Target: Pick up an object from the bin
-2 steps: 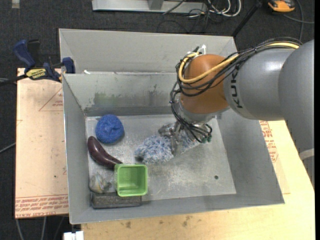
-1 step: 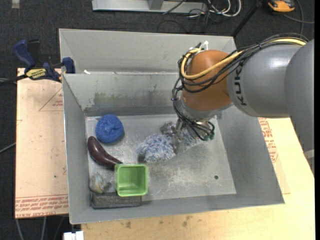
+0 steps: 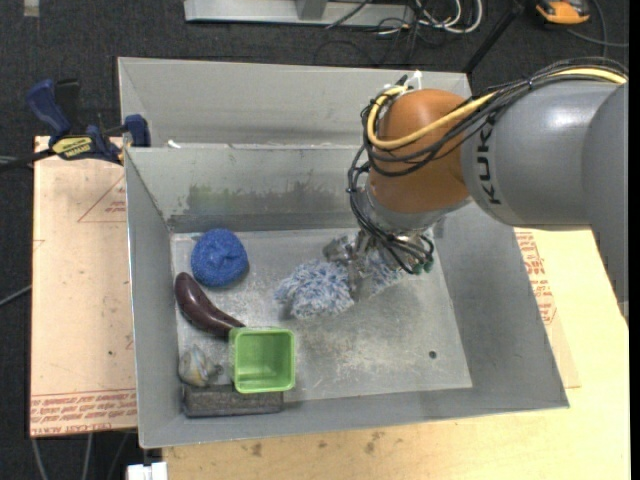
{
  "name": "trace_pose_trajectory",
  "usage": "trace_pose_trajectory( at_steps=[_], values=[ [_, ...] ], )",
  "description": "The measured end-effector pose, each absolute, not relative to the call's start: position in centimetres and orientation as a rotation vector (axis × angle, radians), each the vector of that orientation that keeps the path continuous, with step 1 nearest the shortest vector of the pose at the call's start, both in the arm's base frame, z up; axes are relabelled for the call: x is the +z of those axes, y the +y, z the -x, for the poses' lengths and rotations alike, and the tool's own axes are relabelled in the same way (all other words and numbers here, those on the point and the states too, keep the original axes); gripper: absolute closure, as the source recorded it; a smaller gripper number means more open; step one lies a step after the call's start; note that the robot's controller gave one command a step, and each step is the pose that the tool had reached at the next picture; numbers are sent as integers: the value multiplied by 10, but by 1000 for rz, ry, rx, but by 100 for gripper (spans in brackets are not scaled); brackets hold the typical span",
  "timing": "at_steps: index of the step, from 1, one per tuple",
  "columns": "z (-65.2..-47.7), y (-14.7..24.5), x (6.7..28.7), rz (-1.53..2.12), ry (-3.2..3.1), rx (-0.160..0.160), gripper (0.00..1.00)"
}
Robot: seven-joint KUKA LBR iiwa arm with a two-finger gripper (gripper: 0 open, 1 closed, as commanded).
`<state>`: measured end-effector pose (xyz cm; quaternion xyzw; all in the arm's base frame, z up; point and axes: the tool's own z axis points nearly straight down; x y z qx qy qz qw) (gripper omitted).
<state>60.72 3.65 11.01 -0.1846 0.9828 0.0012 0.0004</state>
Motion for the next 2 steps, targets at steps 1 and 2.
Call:
trace_pose_trajectory(
  at_steps=[1,2],
  values=[
    [-608,37,122,578,3082,2,100],
    [-608,37,131,578,3084,2,100]
  ],
)
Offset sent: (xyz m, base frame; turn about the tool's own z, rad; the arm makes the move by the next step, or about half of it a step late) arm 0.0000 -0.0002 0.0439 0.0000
